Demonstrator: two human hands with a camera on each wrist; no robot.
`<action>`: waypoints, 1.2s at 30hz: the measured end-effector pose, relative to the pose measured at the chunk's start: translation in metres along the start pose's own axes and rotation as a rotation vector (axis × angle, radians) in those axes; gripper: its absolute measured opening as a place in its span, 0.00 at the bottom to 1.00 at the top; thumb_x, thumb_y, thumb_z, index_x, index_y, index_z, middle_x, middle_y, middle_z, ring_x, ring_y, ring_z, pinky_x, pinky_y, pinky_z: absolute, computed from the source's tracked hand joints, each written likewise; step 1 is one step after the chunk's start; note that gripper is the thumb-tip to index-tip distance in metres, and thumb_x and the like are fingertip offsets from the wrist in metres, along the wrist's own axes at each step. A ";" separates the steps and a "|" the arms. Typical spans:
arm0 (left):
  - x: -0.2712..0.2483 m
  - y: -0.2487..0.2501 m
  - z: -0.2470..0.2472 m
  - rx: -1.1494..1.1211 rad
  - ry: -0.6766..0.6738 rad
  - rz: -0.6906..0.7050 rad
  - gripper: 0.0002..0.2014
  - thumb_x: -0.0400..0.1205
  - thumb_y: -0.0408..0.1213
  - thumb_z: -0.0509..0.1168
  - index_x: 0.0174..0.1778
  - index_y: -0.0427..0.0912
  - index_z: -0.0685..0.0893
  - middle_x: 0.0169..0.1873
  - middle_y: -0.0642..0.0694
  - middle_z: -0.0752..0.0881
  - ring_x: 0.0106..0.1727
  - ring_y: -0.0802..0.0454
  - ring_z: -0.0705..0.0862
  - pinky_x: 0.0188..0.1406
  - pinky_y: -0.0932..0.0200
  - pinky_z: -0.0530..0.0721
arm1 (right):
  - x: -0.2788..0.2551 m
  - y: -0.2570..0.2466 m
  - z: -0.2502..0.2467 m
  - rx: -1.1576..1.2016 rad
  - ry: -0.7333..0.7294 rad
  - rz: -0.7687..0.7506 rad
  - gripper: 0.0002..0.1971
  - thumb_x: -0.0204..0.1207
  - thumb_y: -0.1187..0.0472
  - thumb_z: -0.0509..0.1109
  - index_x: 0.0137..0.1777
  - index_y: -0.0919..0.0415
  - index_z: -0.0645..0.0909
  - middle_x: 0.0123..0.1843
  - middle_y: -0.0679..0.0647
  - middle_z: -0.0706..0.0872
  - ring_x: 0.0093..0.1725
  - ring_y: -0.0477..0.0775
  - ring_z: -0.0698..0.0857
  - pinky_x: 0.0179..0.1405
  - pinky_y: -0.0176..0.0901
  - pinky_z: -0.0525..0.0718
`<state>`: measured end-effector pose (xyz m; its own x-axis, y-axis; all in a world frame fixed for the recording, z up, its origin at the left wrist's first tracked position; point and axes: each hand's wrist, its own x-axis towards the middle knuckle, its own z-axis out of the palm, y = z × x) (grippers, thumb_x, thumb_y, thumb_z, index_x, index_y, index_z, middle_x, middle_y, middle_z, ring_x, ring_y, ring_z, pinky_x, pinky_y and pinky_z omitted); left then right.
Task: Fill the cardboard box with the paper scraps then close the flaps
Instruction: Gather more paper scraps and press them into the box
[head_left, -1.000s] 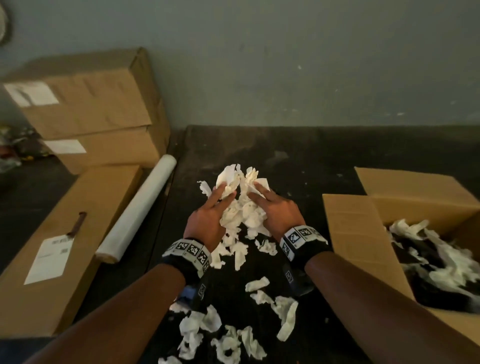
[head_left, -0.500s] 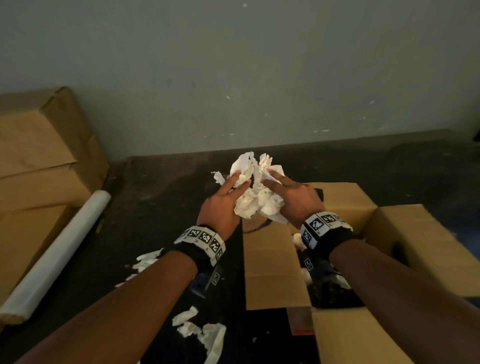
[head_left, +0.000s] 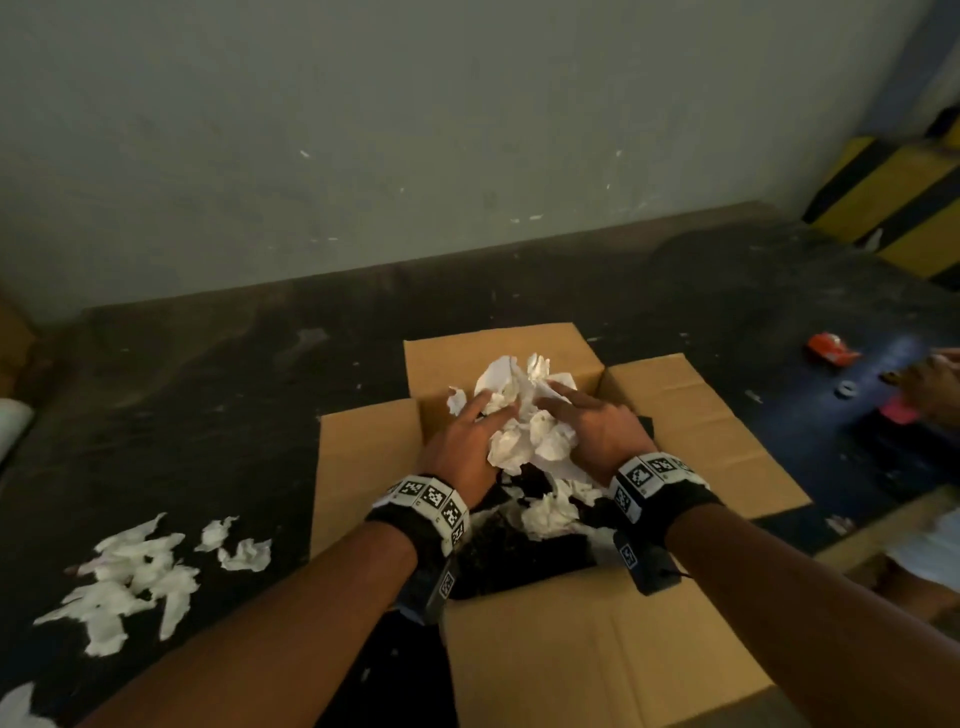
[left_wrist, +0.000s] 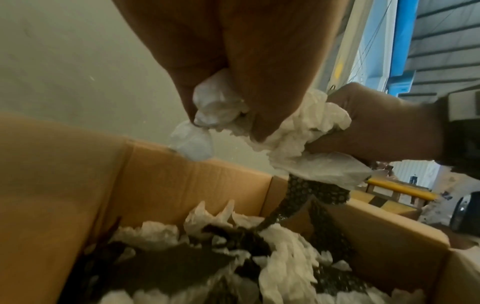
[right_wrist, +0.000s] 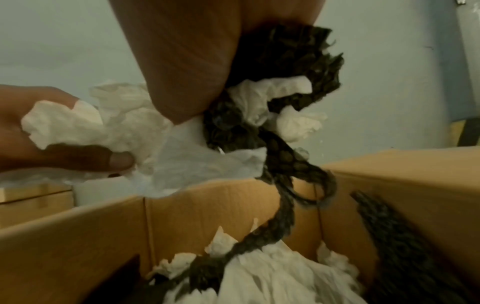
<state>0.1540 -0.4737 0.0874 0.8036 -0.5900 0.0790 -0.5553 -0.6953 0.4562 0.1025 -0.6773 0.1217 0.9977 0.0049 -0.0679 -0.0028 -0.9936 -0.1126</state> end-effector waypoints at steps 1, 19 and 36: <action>0.001 0.000 0.009 0.029 -0.043 -0.019 0.40 0.79 0.32 0.72 0.86 0.63 0.65 0.89 0.49 0.55 0.82 0.40 0.71 0.70 0.43 0.82 | 0.000 0.006 0.008 0.012 -0.034 0.003 0.37 0.78 0.64 0.69 0.85 0.38 0.64 0.90 0.43 0.55 0.75 0.64 0.79 0.66 0.59 0.84; 0.059 -0.004 0.015 0.241 -0.527 -0.215 0.76 0.51 0.75 0.81 0.86 0.68 0.35 0.90 0.43 0.37 0.88 0.29 0.39 0.83 0.22 0.55 | 0.056 0.045 0.018 0.021 -0.540 0.055 0.76 0.44 0.21 0.81 0.84 0.28 0.30 0.90 0.52 0.32 0.88 0.73 0.44 0.81 0.79 0.58; 0.058 -0.036 0.115 0.368 -0.833 -0.203 0.63 0.80 0.44 0.74 0.79 0.64 0.18 0.81 0.48 0.18 0.86 0.33 0.29 0.82 0.22 0.52 | 0.071 0.057 0.110 -0.029 -0.855 0.085 0.72 0.62 0.35 0.85 0.81 0.30 0.22 0.86 0.52 0.21 0.87 0.76 0.40 0.82 0.77 0.57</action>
<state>0.1963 -0.5301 -0.0261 0.5591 -0.4483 -0.6974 -0.5686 -0.8196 0.0710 0.1656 -0.7215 0.0017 0.6001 0.0019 -0.7999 -0.0619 -0.9969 -0.0488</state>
